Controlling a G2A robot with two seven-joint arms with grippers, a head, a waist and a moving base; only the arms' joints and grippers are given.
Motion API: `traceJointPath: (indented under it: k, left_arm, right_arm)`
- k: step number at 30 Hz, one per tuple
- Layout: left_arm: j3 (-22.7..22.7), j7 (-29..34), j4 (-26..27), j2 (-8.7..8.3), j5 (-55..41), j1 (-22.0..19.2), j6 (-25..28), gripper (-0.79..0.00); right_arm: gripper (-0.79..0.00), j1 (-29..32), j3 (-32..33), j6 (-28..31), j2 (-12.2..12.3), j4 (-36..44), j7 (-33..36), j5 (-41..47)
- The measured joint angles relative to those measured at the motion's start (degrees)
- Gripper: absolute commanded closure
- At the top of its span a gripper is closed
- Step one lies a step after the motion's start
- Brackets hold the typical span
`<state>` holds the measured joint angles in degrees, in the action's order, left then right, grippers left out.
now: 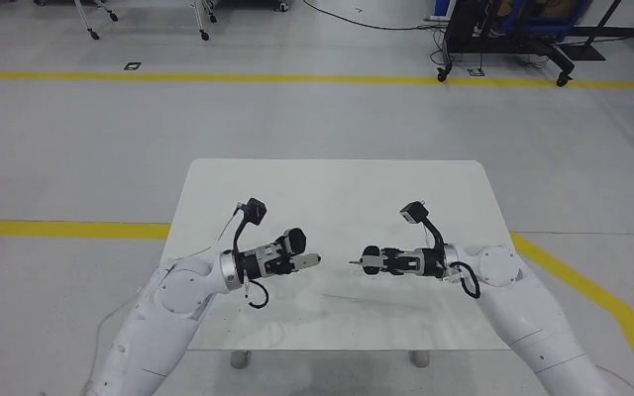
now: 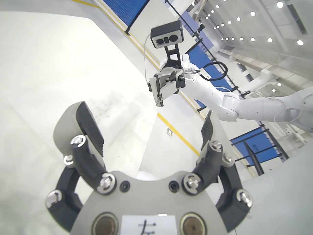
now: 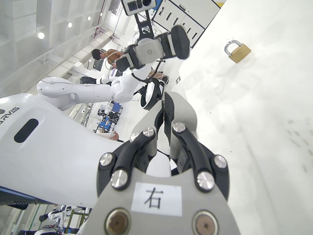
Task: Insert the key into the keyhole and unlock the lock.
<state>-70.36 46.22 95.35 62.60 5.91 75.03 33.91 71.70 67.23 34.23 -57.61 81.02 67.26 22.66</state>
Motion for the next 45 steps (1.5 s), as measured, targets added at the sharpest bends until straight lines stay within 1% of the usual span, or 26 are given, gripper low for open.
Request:
traceJointPath:
  k: [2,4,8,11,13,15,16,18,19,20,22,24,26,28,30,34,35,36,37,38,45]
  left_arm:
    - [-3.4,3.0,2.7,-0.88,3.6,0.6,-0.5,-0.785]
    - [-6.6,7.2,6.1,-1.86,9.7,1.4,-1.2,-0.785]
    - [-9.9,13.1,11.9,-3.14,20.9,4.6,-2.4,-0.785]
    - [-10.9,12.6,14.8,-3.53,29.1,7.1,-5.6,-0.785]
    - [-9.8,10.5,16.2,-3.54,35.4,9.1,-8.1,-0.785]
    - [-7.6,8.2,16.0,-3.38,40.3,10.5,-9.6,-0.785]
    - [-6.4,7.1,15.6,-3.27,42.0,10.7,-10.1,-0.785]
    - [-3.6,5.0,14.3,-2.98,45.6,10.4,-11.4,-0.751]
    - [-2.4,4.2,13.6,-2.83,47.2,10.0,-12.2,-0.748]
    - [-1.2,3.5,13.0,-2.66,48.6,9.6,-13.0,-0.696]
    - [1.3,2.2,11.2,-2.24,50.8,8.3,-15.1,-0.662]
    - [3.2,1.4,9.3,-1.83,51.6,6.5,-16.6,-0.6]
    - [4.6,1.1,7.4,-1.48,52.0,4.9,-17.9,-0.56]
    - [6.0,0.7,5.1,-1.07,52.4,3.1,-19.4,-0.536]
    - [7.2,0.3,2.8,-0.67,53.2,1.4,-21.1,-0.489]
    - [9.1,0.2,-0.6,-0.02,53.8,-1.0,-23.4,-0.465]
    - [9.5,0.2,-1.2,0.12,53.9,-1.5,-23.8,-0.431]
    - [10.0,-0.1,-1.9,0.3,53.9,-2.1,-24.1,-0.329]
    - [10.3,-0.2,-2.4,0.42,53.8,-2.5,-24.3,-0.206]
    - [10.5,-0.4,-2.8,0.53,53.7,-2.9,-24.4,0.0]
    - [12.7,0.6,-4.6,1.26,55.0,-5.3,-25.3,0.0]
  right_arm:
    - [0.0,0.0,0.0,0.0,0.0,0.0,0.0,0.0]
    - [0.0,0.0,0.0,0.0,0.0,0.0,0.0,0.0]
    - [0.0,0.0,0.0,0.0,0.0,0.0,0.0,0.0]
    - [0.0,0.0,0.0,0.0,0.0,0.0,0.0,0.0]
    - [0.0,0.0,0.0,0.0,0.0,0.0,0.0,0.0]
    - [0.0,0.0,0.0,0.0,0.0,0.0,0.0,0.0]
    - [0.0,0.0,0.0,0.0,0.0,0.0,0.0,0.0]
    - [0.0,0.0,0.0,0.0,0.0,0.0,0.0,0.0]
    - [0.0,0.0,0.0,0.0,0.0,0.0,0.0,0.0]
    - [0.0,0.0,0.0,0.0,0.0,0.0,0.0,0.0]
    - [0.0,0.0,0.0,0.0,0.0,0.0,0.0,0.0]
    - [0.0,0.0,0.0,0.0,0.0,0.0,0.0,0.0]
    - [0.0,0.0,0.0,0.0,0.0,0.0,0.0,0.0]
    - [0.0,0.0,0.0,0.0,0.0,0.0,0.0,0.0]
    - [0.0,0.0,0.0,0.0,0.0,0.0,0.0,0.0]
    - [0.0,0.0,0.0,0.0,0.0,0.0,0.0,0.0]
    - [0.0,0.0,0.0,0.0,0.0,0.0,0.0,0.0]
    - [0.0,0.0,0.0,0.0,0.0,0.0,0.0,0.0]
    - [0.0,0.0,0.0,0.0,0.0,0.0,0.0,0.0]
    - [0.0,0.0,0.0,0.0,0.0,0.0,0.0,0.0]
    - [0.0,0.0,0.0,0.0,0.0,0.0,0.0,0.0]
